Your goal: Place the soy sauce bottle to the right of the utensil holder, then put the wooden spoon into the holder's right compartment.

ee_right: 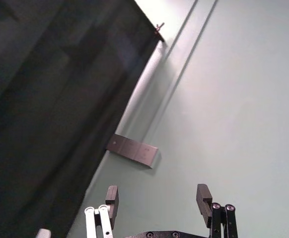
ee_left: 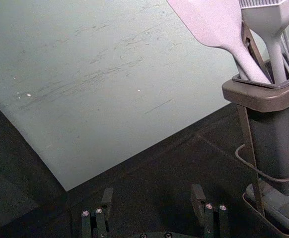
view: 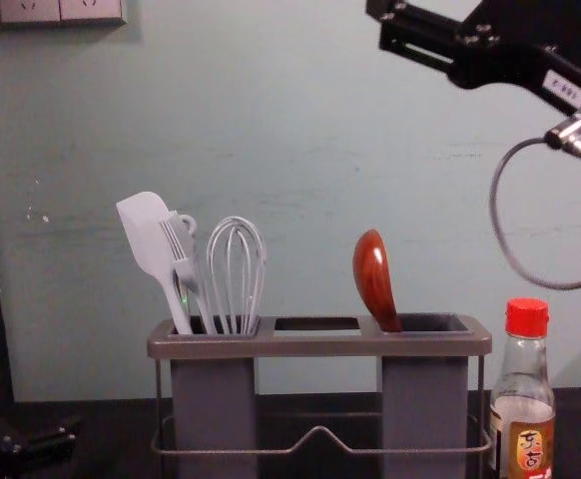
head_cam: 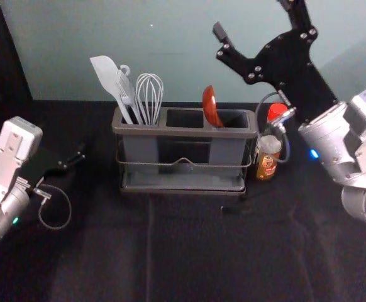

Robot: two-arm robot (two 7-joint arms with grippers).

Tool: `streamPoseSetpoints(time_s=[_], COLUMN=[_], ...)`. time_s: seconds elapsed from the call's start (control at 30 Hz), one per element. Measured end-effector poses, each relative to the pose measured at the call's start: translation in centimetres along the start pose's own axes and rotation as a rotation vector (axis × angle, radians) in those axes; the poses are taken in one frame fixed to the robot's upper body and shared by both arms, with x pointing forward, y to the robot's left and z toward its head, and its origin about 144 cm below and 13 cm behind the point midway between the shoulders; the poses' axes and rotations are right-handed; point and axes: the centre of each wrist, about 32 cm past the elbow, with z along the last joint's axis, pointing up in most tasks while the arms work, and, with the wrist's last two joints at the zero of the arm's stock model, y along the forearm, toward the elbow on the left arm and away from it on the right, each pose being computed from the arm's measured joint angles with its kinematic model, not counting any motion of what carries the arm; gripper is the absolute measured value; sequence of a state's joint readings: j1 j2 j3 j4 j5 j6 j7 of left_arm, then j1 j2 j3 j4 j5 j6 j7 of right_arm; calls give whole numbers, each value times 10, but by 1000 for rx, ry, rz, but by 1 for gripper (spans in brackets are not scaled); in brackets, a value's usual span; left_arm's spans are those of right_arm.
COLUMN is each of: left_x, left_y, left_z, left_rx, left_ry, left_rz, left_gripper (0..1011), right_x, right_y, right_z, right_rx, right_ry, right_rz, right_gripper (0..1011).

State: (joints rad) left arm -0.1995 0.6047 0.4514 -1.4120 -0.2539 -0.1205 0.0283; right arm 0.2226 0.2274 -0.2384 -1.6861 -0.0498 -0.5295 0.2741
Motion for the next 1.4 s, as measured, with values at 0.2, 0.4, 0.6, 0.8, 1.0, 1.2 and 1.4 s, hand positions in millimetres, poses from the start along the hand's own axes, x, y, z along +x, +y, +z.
streamPoseSetpoints(time_s=[0.2,0.4,0.6,0.8,1.0,1.2,1.4], left_x=[0,0,0,0,0,0,0], left_y=[0,0,0,0,0,0,0], left_z=[0,0,0,0,0,0,0], left_rx=[0,0,0,0,0,0,0], left_ry=[0,0,0,0,0,0,0], left_rz=[0,0,0,0,0,0,0], left_gripper=[1000,1000,1000,1000,1000,1000,1000], right_x=[19,44,63,74,83,86,81], right_y=[-10,-27,-42,-55,-65,-76,-89], right_z=[2,0,-1,-2,-2,-7,-19], right_rx=[-27,-73,-184,-358,-543,-645,-709], right_ry=[-35,-74,-107,-133,-107,-55,-12], right_rz=[-36,-88,-126,-179,-202,-180,-171], right_gripper=[1004,1004,1004,1004,1004,1004,1004])
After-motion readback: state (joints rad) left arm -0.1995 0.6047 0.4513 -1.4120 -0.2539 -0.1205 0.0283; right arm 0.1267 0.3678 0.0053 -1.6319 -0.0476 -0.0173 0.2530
